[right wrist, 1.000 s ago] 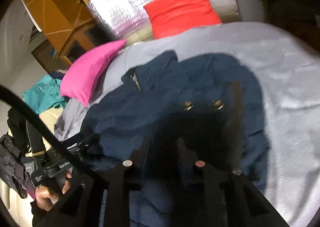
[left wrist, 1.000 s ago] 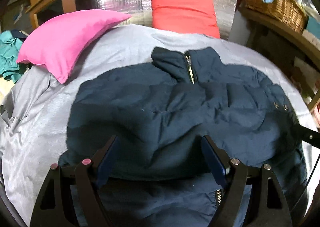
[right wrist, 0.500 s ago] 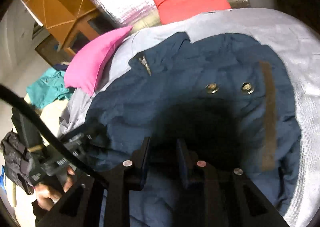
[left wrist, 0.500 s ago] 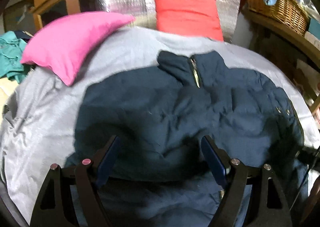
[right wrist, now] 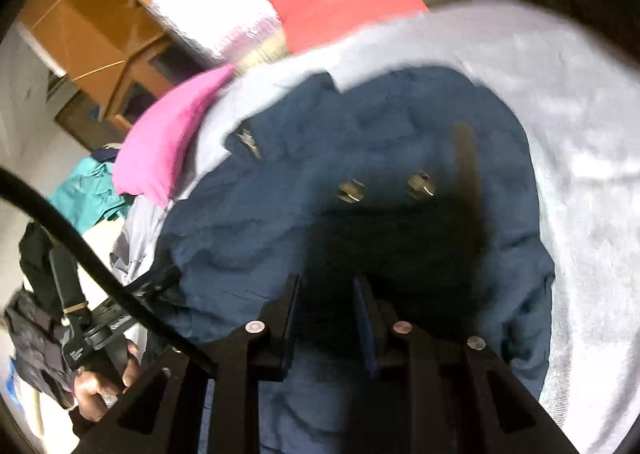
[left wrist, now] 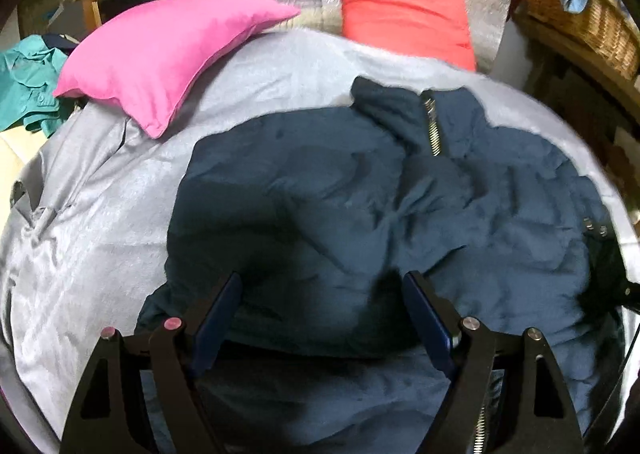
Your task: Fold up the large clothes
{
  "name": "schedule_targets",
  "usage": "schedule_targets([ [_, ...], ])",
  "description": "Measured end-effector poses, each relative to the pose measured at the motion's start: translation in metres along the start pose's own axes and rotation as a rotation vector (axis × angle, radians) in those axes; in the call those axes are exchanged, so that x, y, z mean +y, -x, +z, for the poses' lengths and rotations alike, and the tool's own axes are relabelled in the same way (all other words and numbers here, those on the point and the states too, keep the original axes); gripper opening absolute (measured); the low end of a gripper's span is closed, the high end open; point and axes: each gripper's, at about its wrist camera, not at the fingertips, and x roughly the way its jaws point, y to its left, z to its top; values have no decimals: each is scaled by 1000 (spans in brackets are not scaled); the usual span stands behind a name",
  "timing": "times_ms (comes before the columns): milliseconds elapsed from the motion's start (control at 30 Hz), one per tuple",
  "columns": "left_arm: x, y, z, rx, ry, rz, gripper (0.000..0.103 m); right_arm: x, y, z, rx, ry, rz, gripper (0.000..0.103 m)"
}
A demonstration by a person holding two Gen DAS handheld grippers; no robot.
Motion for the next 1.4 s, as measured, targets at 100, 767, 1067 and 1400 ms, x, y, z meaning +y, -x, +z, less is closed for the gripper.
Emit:
schedule_targets([
  [100,-3,-8,-1,32,-17,23,83,-6,-4,2,33,-21,24,29],
  [767,152,0,11,-47,546,-83,87,-119,53,31,-193,-392,57,69],
  [1067,149,-42,6,96,569,-284,87,-138,20,33,-131,-460,210,83],
  [1400,127,-46,9,89,494,-306,88,-126,-7,31,-60,-446,345,47],
])
